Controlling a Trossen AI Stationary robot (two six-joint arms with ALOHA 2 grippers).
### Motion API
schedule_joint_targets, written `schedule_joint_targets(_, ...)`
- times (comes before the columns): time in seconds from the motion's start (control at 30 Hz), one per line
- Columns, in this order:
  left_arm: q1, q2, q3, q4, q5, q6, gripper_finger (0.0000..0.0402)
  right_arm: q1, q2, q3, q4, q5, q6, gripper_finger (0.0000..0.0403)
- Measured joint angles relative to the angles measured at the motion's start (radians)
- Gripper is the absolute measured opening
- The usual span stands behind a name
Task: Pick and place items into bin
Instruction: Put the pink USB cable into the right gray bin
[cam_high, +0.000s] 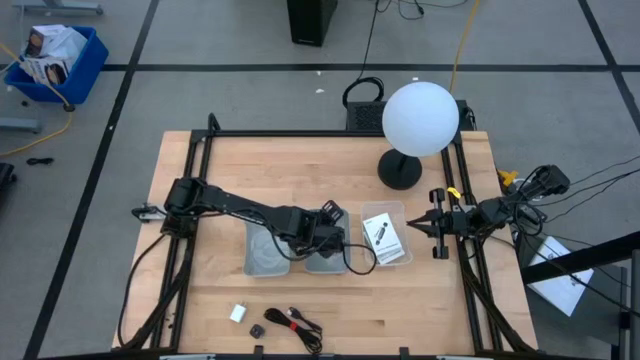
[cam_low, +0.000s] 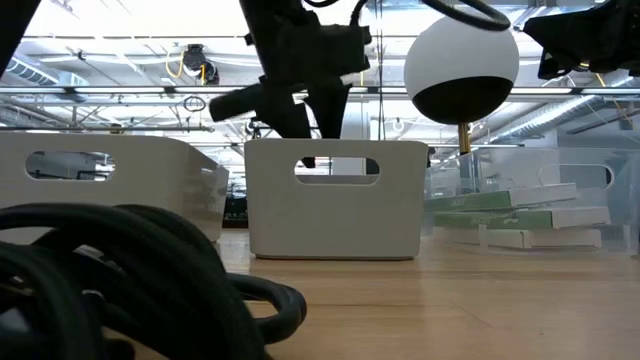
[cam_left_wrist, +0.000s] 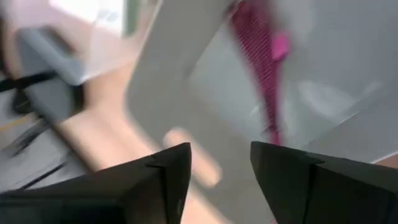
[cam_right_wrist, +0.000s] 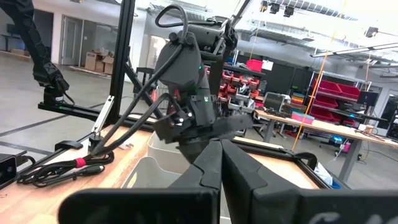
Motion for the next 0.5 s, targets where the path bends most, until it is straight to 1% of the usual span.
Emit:
schedule_joint_targets(0.07, -0.015, 0.0, 0.003, -0.004, -0.103, 0.007, 0.0183, 0.0, 0.0, 0.0, 0.0, 0.0, 0.0, 0.0)
schedule_joint_targets(0.13, -0.038, -0.009, 0.011, -0.011, -0.175, 0.007, 0.0187, 0.0, 0.0, 0.0, 0.0, 0.0, 0.0, 0.0)
schedule_joint_targets(0.2, -0.06, -0.025, 0.03, -0.011, -0.18, 0.007, 0.0187, 0.0, 0.0, 0.0, 0.0, 0.0, -0.001, 0.0)
schedule_joint_targets(0.3, -0.084, -0.065, 0.042, -0.005, -0.118, -0.009, 0.0178, 0.0, 0.0, 0.0, 0.003, 0.0, 0.0, 0.0)
schedule_joint_targets(0.37, -0.085, -0.077, 0.043, -0.011, -0.049, -0.034, 0.017, 0.0, 0.0, 0.0, 0.003, -0.003, 0.001, 0.0)
schedule_joint_targets(0.5, -0.054, -0.081, 0.041, -0.024, 0.087, -0.132, 0.0157, 0.0, 0.0, 0.0, 0.006, -0.003, 0.023, 0.0)
